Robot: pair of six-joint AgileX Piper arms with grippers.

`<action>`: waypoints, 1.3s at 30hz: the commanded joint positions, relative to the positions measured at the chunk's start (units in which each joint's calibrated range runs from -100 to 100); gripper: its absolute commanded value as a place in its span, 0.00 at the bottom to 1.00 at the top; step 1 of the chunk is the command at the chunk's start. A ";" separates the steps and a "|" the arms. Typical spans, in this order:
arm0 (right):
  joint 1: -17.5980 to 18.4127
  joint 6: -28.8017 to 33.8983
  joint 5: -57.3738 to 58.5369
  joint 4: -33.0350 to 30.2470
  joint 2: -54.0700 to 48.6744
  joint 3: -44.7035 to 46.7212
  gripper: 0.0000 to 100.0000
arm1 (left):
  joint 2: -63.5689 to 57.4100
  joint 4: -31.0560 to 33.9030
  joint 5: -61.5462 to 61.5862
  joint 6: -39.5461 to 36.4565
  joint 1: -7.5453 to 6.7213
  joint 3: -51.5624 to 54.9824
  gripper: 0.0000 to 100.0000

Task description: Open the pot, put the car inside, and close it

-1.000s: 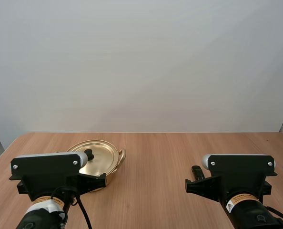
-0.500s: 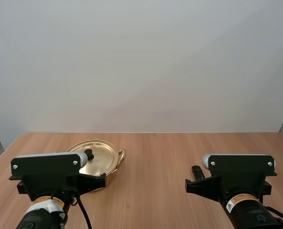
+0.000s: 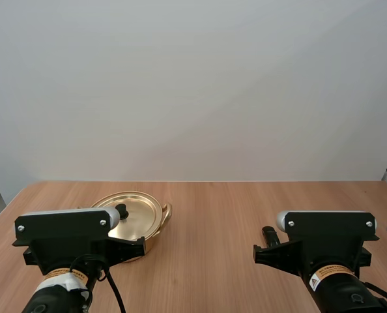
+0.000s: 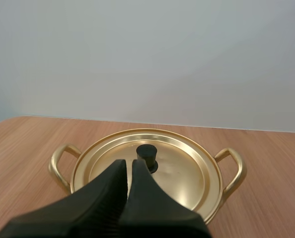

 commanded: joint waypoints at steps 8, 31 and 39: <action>-0.03 -0.02 -0.19 0.28 0.00 0.00 0.00 | 0.00 -0.36 -0.01 -0.19 -0.01 0.00 0.08; -0.03 -0.02 -23.65 -18.03 0.00 -14.24 0.00 | 0.00 0.14 2.72 2.94 -0.17 -27.43 0.08; -0.03 -0.02 -10.62 -11.53 0.00 -24.79 0.00 | 4.79 -0.13 2.58 5.57 -0.17 -36.01 0.00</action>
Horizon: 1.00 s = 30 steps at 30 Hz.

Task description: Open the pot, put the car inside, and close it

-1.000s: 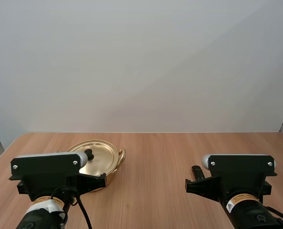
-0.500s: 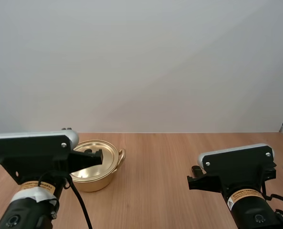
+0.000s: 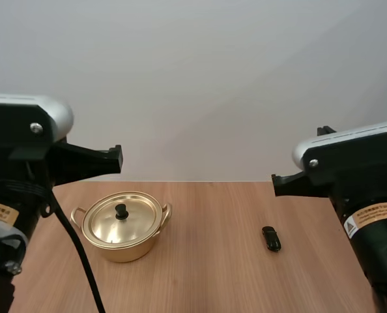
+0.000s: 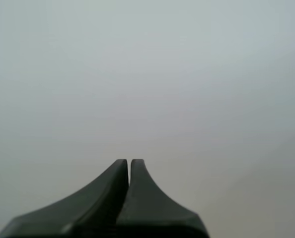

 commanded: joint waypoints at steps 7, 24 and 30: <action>-0.03 -1.01 17.30 6.43 0.00 -4.04 0.00 | 24.73 -0.32 22.44 5.94 0.24 -14.33 0.00; 0.04 -19.37 39.90 24.48 0.00 -2.92 0.00 | 69.46 -7.22 54.37 17.12 0.60 -34.13 0.00; 0.04 -19.36 40.11 24.74 0.00 -2.92 0.00 | 75.51 -5.22 56.92 17.20 0.60 -35.83 0.00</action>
